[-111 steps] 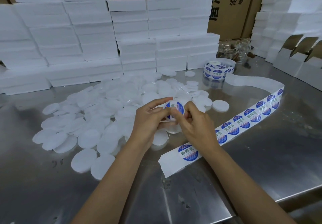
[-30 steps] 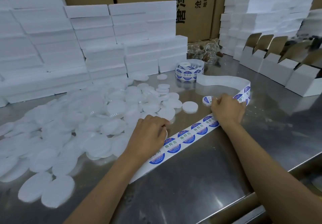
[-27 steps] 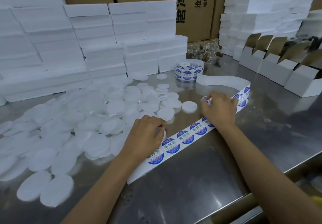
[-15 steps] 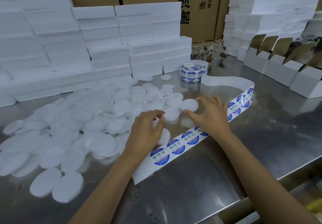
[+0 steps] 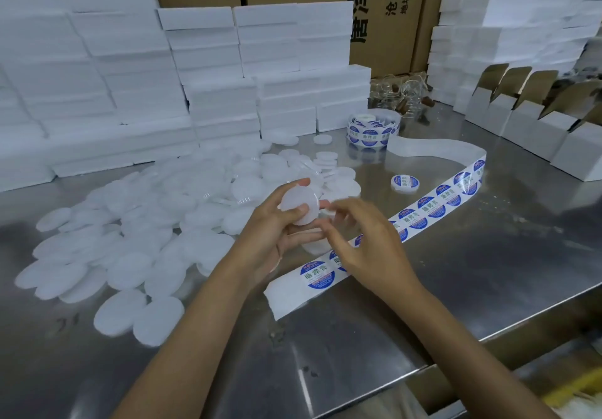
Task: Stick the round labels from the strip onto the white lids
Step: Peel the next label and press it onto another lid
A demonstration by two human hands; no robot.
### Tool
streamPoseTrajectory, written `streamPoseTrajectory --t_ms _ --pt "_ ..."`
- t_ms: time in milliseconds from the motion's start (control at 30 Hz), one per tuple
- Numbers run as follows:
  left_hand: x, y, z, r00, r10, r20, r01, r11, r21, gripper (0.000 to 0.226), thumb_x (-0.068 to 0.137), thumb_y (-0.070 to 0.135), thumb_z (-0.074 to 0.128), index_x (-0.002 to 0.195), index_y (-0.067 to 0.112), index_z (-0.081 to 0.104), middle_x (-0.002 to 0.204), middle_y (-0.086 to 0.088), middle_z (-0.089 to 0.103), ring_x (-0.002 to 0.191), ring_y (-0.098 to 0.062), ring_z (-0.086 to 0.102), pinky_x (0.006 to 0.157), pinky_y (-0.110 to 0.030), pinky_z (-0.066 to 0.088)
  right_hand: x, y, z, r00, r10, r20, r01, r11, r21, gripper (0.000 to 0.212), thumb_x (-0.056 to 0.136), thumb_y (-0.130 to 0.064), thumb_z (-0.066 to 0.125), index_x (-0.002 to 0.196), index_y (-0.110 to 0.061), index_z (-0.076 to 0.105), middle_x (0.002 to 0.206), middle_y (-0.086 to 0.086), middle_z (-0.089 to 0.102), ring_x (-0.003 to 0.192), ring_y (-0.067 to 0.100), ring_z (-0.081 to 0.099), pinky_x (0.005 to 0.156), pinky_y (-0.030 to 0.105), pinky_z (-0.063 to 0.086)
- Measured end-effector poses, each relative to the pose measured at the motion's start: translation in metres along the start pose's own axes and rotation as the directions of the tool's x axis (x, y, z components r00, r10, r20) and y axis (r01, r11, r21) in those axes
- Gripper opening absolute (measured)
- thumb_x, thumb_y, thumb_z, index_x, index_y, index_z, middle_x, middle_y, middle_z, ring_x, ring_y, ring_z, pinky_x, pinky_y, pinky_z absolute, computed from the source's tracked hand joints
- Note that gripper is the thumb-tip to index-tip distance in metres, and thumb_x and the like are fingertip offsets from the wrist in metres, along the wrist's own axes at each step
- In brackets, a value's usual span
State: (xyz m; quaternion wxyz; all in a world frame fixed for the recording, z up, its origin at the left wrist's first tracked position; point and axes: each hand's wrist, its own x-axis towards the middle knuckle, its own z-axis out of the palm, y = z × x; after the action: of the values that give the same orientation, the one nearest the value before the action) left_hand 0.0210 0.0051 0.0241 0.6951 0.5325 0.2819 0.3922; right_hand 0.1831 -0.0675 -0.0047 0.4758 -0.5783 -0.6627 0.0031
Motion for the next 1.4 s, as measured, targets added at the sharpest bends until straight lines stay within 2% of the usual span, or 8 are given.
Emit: streamPoseTrajectory --t_ms 167,433,833,933,1033,1133,1267,1400 --pt "-0.013 -0.004 -0.013 1.000 -0.027 -0.002 0.027 0.998 0.065 0.032 0.108 0.009 0.040 0.133 0.022 0.056 0.120 -0.016 0.072 0.112 -0.028 0.070 0.102 -0.042 0.054 -0.026 -0.004 0.004 0.969 0.094 0.226 -0.060 0.986 -0.154 0.036 0.085 -0.044 0.070 0.115 -0.027 0.060 0.103 -0.018 0.057 0.097 0.003 0.051 0.089 0.028 0.042" --pt "-0.011 -0.013 -0.009 0.997 -0.061 0.041 0.058 0.996 0.069 0.034 0.108 0.007 0.039 0.135 0.019 0.057 0.128 -0.024 0.064 0.116 -0.031 0.068 0.105 -0.044 0.052 -0.024 -0.007 -0.001 0.921 0.129 0.369 -0.112 0.991 -0.067 0.034 0.084 -0.037 0.078 0.113 -0.020 0.070 0.111 -0.013 0.060 0.105 0.003 0.051 0.090 0.014 0.039" --pt "-0.009 -0.014 -0.002 0.999 -0.024 0.036 0.023 0.999 0.025 0.036 0.107 0.004 0.038 0.138 0.013 0.053 0.125 -0.024 0.067 0.120 -0.040 0.063 0.102 -0.047 0.054 -0.025 -0.011 -0.001 0.950 0.174 0.259 -0.180 0.984 0.002 0.020 0.085 -0.019 0.075 0.100 -0.030 0.070 0.084 -0.025 0.066 0.082 -0.004 0.060 0.069 0.012 0.045" --pt "-0.009 -0.013 -0.002 0.999 -0.015 0.041 0.013 0.999 0.046 0.036 0.108 0.005 0.037 0.140 0.014 0.052 0.127 -0.024 0.066 0.121 -0.040 0.063 0.104 -0.053 0.051 -0.026 -0.013 -0.002 0.953 0.164 0.254 -0.167 0.986 -0.009 0.018 0.085 -0.019 0.075 0.094 -0.027 0.061 0.083 -0.020 0.066 0.079 0.006 0.062 0.068 0.025 0.050" --pt "-0.009 -0.012 -0.002 0.998 -0.022 0.063 0.019 0.999 0.040 0.037 0.108 0.006 0.037 0.140 0.015 0.051 0.128 -0.025 0.065 0.121 -0.040 0.062 0.105 -0.054 0.050 -0.027 -0.014 -0.002 0.962 0.136 0.239 -0.146 0.989 0.023 0.022 0.085 -0.015 0.074 0.086 -0.026 0.055 0.078 -0.018 0.060 0.076 0.007 0.058 0.061 0.018 0.043" --pt "-0.010 -0.011 -0.002 0.992 -0.058 0.116 0.058 0.998 -0.002 0.037 0.108 0.007 0.035 0.141 0.015 0.050 0.127 -0.025 0.065 0.117 -0.042 0.064 0.096 -0.051 0.056 -0.027 -0.015 -0.004 0.963 0.128 0.236 -0.161 0.979 0.126 0.022 0.083 -0.008 0.076 0.080 -0.021 0.059 0.086 -0.009 0.057 0.081 0.012 0.056 0.068 0.017 0.043" --pt "-0.012 -0.010 -0.001 0.988 -0.093 0.124 0.100 0.994 -0.050 0.036 0.108 0.009 0.035 0.140 0.014 0.053 0.124 -0.026 0.066 0.108 -0.037 0.067 0.095 -0.043 0.057 -0.022 -0.015 -0.009 0.960 0.190 0.207 -0.262 0.874 0.409 0.018 0.082 0.002 0.076 0.077 -0.008 0.061 0.084 -0.002 0.064 0.082 0.012 0.061 0.079 0.024 0.049" --pt "-0.010 -0.009 0.001 0.987 -0.145 0.070 0.156 0.967 -0.201 0.029 0.104 0.020 0.049 0.129 0.016 0.063 0.131 -0.019 0.066 0.120 -0.033 0.065 0.101 -0.045 0.053 -0.011 -0.014 -0.022 0.913 0.322 0.250 -0.392 0.527 0.754 0.016 0.088 -0.010 0.067 0.086 -0.009 0.051 0.080 0.007 0.061 0.072 0.017 0.057 0.062 0.021 0.047"
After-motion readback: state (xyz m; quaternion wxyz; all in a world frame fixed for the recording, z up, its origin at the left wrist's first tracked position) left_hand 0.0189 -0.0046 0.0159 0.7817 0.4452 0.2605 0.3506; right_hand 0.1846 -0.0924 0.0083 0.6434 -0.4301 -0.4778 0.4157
